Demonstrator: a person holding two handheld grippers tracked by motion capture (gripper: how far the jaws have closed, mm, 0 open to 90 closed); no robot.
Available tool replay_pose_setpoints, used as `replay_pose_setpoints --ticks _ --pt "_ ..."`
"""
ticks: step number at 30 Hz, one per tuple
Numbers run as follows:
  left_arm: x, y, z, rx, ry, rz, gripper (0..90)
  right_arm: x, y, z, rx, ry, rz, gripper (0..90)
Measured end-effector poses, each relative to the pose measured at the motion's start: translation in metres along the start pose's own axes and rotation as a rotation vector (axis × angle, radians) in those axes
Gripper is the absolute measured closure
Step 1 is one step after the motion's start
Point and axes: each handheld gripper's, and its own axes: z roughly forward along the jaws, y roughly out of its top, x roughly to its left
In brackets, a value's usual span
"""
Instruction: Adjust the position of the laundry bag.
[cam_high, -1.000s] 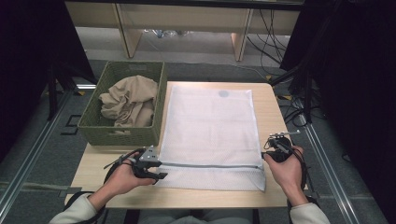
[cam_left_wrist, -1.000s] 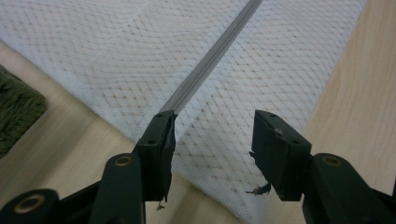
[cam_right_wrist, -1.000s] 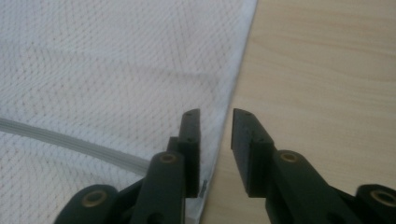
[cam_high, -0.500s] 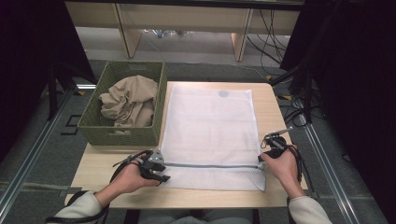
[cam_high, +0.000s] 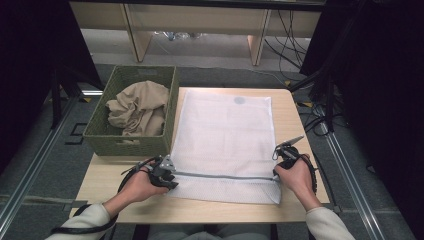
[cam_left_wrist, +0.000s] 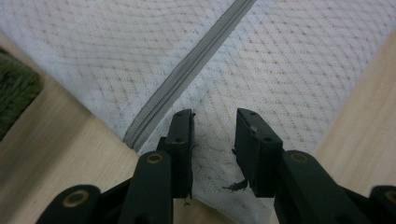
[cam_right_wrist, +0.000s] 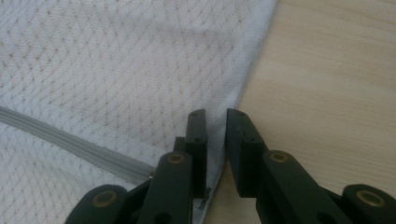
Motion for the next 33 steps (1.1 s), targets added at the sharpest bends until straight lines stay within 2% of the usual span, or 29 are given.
replay_pose_setpoints --ticks 2,3,5,8,9,11,12,13,15,16,18,19,20,21,23,24,25,26,27,28,29,30,31,32,33 --pt "0.001 0.0 -0.001 0.005 0.007 0.009 66.9 0.001 0.001 0.001 -0.004 0.001 -0.006 80.3" --pt "0.001 -0.001 -0.001 0.0 0.003 -0.007 66.9 0.006 0.001 0.0 0.01 -0.005 0.018 80.8" --pt "0.002 -0.002 -0.002 0.006 0.011 -0.001 66.9 0.007 0.002 0.001 0.008 -0.003 -0.003 81.2" --pt "0.001 -0.002 -0.002 0.006 0.014 0.0 66.5 0.007 0.003 0.001 0.009 -0.006 -0.006 81.1" --pt "0.0 -0.002 -0.003 0.009 0.015 0.011 65.7 0.007 0.002 0.001 0.005 -0.004 -0.004 79.8" --pt "-0.001 -0.003 -0.002 -0.007 0.024 0.0 61.9 0.006 0.002 0.0 0.002 -0.003 0.004 78.5" --pt "-0.002 -0.003 -0.003 -0.019 0.016 -0.008 61.9 0.006 0.001 -0.003 -0.009 0.007 0.017 77.1" --pt "-0.002 -0.003 -0.005 -0.06 0.006 -0.016 57.6 0.005 0.0 -0.009 -0.046 0.014 0.029 73.9" --pt "-0.004 -0.002 -0.01 -0.1 0.018 -0.01 54.1 0.002 -0.003 -0.017 -0.095 0.034 0.055 72.5" --pt "-0.004 -0.002 -0.01 -0.1 0.018 -0.01 53.2 0.002 -0.003 -0.017 -0.095 0.034 0.055 72.5" --pt "-0.005 0.0 -0.012 -0.149 0.008 -0.027 52.5 -0.004 -0.006 -0.023 -0.123 0.025 0.068 72.4" --pt "-0.004 0.002 -0.013 -0.174 0.003 -0.018 50.7 -0.01 -0.008 -0.026 -0.148 0.022 0.079 71.6" --pt "-0.004 0.002 -0.013 -0.174 0.003 -0.018 49.9 -0.01 -0.008 -0.026 -0.148 0.022 0.079 71.6" --pt "-0.005 0.004 -0.011 -0.193 0.003 -0.037 49.1 -0.016 -0.009 -0.028 -0.151 0.022 0.101 71.6" --pt "-0.005 0.005 -0.01 -0.201 0.0 -0.051 48.5 -0.018 -0.01 -0.028 -0.153 0.023 0.104 71.6" --pt "-0.005 0.005 -0.01 -0.204 0.002 -0.06 48.1 -0.02 -0.01 -0.028 -0.15 0.036 0.115 71.6" --pt "-0.004 0.005 -0.01 -0.202 0.004 -0.055 47.9 -0.021 -0.011 -0.028 -0.146 0.039 0.115 71.6" --pt "-0.004 0.004 -0.009 -0.208 -0.005 -0.073 47.6 -0.023 -0.011 -0.028 -0.13 0.043 0.115 71.8" --pt "-0.002 0.003 -0.01 -0.205 0.002 -0.058 47.6 -0.022 -0.012 -0.028 -0.122 0.045 0.136 71.6" --pt "-0.003 0.002 -0.01 -0.209 -0.006 -0.077 47.6 -0.021 -0.012 -0.028 -0.116 0.049 0.143 71.6" --pt "-0.003 0.002 -0.01 -0.209 -0.006 -0.077 47.5 -0.023 -0.011 -0.028 -0.116 0.048 0.12 71.6" --pt "-0.003 0.002 -0.01 -0.211 -0.006 -0.079 47.5 -0.026 -0.011 -0.027 -0.138 0.047 0.069 71.4" --pt "-0.003 0.002 -0.011 -0.211 0.001 -0.081 47.5 -0.026 -0.011 -0.027 -0.138 0.047 0.069 71.4" --pt "-0.003 0.002 -0.01 -0.212 0.002 -0.081 47.5 -0.022 -0.011 -0.029 -0.11 0.051 0.115 71.3" --pt "-0.003 0.001 -0.01 -0.211 0.0 -0.077 47.4 -0.019 -0.011 -0.029 -0.103 0.054 0.13 71.3"
